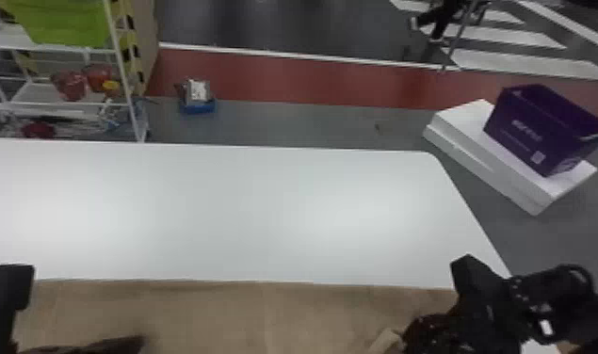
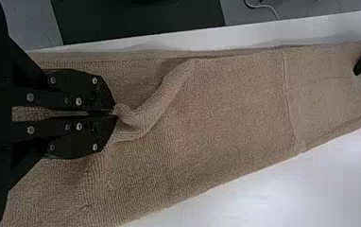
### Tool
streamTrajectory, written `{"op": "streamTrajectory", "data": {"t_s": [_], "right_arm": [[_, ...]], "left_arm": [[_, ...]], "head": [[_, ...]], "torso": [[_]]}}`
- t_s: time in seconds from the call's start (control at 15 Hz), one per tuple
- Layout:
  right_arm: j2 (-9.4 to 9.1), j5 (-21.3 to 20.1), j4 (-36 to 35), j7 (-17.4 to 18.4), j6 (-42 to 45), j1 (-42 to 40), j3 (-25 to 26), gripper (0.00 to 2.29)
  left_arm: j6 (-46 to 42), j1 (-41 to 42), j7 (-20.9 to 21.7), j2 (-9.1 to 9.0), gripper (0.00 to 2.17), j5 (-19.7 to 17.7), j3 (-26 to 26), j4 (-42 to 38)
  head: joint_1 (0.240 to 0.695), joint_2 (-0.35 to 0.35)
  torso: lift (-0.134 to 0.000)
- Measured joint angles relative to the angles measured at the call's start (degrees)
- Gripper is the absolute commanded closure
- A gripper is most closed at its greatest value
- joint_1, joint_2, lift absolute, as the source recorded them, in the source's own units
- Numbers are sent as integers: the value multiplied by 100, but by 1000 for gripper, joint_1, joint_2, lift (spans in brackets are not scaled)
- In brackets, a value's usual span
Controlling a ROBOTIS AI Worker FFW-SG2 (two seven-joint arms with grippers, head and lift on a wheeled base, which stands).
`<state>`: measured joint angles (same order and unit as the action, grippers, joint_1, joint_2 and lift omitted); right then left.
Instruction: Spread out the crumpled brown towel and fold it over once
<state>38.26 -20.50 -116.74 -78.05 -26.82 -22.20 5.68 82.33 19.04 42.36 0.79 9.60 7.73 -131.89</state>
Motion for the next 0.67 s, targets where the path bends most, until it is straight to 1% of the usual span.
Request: {"op": "streamTrajectory", "data": {"t_s": [0.07,0.13,0.2,0.33,0.4,0.47,0.53,0.6,0.67], "right_arm": [[-7,28,4,0,-68,11,84,-1],[-12,160,-1,0,-90,11,294,26],[-17,393,-7,0,-89,1,569,43],[-78,1241,5,0,-114,-58,1450,76],[-148,1665,41,0,-150,-85,1877,124],[-227,2161,103,0,-238,-147,2358,127],[-306,2570,181,0,-304,-245,2741,127],[-397,2840,260,0,-291,-354,2993,127],[-481,2966,304,0,-252,-435,3132,134]], "left_arm": [[16,-7,0,0,1885,0,24,0],[47,-13,14,0,1885,0,60,-8],[88,-14,35,0,1885,-5,90,-20],[140,-2,57,0,1882,-43,127,-45],[146,11,64,0,1882,-53,131,-57],[147,26,78,0,1885,-71,136,-67],[146,39,103,1,1885,-106,160,-74],[135,48,128,1,1885,-149,197,-78],[126,53,142,2,1885,-178,223,-80]], "head": [[695,-198],[695,-204],[695,-212],[695,-246],[695,-264],[695,-286],[695,-305],[695,-337],[695,-348]], "torso": [[-123],[-123],[-123],[-123],[-123],[-123],[-123],[-123],[-123]]}}
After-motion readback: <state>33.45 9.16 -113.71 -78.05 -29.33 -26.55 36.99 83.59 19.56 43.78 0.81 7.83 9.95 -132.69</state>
